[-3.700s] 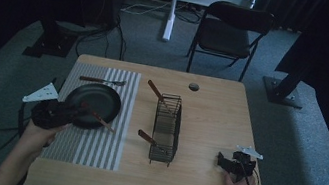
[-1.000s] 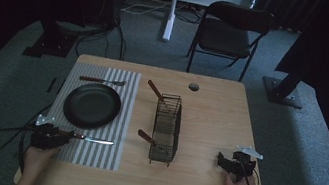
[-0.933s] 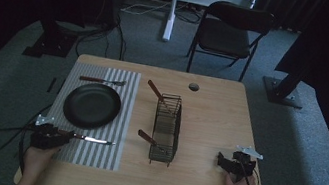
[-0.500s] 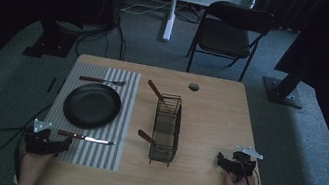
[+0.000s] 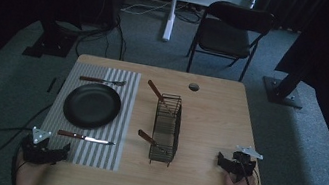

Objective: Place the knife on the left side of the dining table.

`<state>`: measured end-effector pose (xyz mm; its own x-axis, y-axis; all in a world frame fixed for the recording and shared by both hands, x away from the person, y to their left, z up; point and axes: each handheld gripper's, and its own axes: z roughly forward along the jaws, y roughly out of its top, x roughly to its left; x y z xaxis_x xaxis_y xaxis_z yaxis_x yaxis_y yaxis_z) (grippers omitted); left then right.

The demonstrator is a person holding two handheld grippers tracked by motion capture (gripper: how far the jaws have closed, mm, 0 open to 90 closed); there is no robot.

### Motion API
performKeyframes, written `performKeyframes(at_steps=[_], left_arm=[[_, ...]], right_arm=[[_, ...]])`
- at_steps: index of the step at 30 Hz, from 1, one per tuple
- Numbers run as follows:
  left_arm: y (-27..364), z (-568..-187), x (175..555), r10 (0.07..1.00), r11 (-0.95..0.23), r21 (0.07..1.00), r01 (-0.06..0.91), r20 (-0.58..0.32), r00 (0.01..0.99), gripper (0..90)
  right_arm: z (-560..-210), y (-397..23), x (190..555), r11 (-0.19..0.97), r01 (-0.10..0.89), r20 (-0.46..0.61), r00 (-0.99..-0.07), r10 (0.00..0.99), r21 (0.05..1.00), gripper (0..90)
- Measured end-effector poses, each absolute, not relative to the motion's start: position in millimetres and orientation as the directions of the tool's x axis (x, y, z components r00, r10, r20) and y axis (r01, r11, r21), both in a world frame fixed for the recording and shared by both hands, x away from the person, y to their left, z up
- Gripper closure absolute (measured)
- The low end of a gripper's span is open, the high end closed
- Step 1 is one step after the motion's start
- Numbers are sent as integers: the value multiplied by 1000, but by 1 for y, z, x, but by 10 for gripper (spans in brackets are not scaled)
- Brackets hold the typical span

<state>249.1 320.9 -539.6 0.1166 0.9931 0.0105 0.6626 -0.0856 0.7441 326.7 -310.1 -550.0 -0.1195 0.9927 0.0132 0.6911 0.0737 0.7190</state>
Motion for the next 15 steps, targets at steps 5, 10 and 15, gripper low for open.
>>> performKeyframes(at_steps=[5,10,15], left_arm=[[328,-543,246,995,-72,740,669,9,97,4],[326,-544,247,995,-82,735,674,25,94,3],[327,-544,248,995,-83,736,672,28,91,3]], right_arm=[[-550,-310,327,74,691,13,-120,993,719,112],[-550,-310,327,74,691,13,-120,993,719,112],[-550,-310,327,74,691,13,-120,993,719,112]])
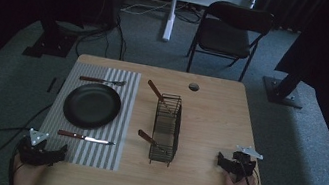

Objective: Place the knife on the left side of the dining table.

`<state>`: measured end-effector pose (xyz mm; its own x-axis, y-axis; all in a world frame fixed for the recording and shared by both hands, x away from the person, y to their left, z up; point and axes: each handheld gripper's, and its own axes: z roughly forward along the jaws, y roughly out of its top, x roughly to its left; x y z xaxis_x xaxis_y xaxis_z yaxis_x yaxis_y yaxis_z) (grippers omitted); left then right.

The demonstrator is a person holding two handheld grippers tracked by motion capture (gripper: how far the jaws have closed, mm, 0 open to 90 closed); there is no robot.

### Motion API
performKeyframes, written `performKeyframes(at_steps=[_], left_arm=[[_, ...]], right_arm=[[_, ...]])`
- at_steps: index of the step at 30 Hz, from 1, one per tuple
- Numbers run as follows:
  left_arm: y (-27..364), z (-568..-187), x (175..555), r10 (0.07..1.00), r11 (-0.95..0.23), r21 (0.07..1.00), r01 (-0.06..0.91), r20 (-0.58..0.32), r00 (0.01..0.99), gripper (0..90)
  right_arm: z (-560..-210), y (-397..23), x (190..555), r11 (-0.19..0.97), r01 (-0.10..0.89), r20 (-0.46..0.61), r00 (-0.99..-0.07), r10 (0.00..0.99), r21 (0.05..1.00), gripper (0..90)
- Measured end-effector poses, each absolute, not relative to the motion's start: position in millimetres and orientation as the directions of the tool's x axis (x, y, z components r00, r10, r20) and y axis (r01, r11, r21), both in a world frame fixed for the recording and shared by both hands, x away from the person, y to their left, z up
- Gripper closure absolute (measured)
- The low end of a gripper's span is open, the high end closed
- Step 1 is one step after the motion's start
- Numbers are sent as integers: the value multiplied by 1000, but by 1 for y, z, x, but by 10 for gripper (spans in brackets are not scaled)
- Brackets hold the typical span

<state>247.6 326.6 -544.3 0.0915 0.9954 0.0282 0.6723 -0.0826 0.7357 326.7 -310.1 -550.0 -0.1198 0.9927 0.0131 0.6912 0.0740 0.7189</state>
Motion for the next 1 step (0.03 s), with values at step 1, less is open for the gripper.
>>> performKeyframes(at_steps=[1], left_arm=[[327,-544,248,995,-83,736,672,28,91,4]], right_arm=[[-550,-310,327,74,691,13,-119,993,719,112]])
